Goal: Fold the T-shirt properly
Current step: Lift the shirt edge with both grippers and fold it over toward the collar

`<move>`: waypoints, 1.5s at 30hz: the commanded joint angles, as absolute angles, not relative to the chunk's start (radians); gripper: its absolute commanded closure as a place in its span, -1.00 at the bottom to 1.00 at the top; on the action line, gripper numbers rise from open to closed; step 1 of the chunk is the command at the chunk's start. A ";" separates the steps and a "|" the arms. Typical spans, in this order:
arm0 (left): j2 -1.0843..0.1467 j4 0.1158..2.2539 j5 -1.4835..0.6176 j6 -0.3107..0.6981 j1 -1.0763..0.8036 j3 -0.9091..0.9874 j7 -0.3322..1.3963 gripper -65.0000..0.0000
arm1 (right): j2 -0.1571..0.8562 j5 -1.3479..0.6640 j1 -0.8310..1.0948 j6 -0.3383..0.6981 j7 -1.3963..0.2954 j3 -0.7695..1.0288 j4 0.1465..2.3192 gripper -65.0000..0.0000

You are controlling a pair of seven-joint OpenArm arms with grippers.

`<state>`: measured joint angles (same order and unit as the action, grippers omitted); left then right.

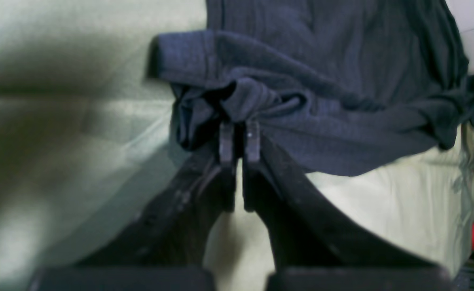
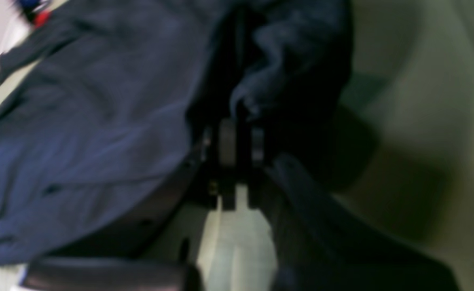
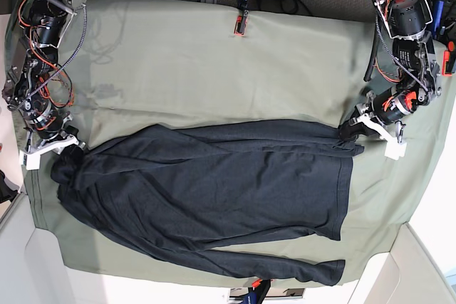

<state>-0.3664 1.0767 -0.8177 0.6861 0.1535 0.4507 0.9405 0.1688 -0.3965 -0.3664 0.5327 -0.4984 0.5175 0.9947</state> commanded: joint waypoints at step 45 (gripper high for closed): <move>-0.762 1.304 -1.290 0.698 -0.383 0.628 1.261 1.00 | 0.305 -0.724 0.090 0.543 -1.045 0.624 1.597 1.00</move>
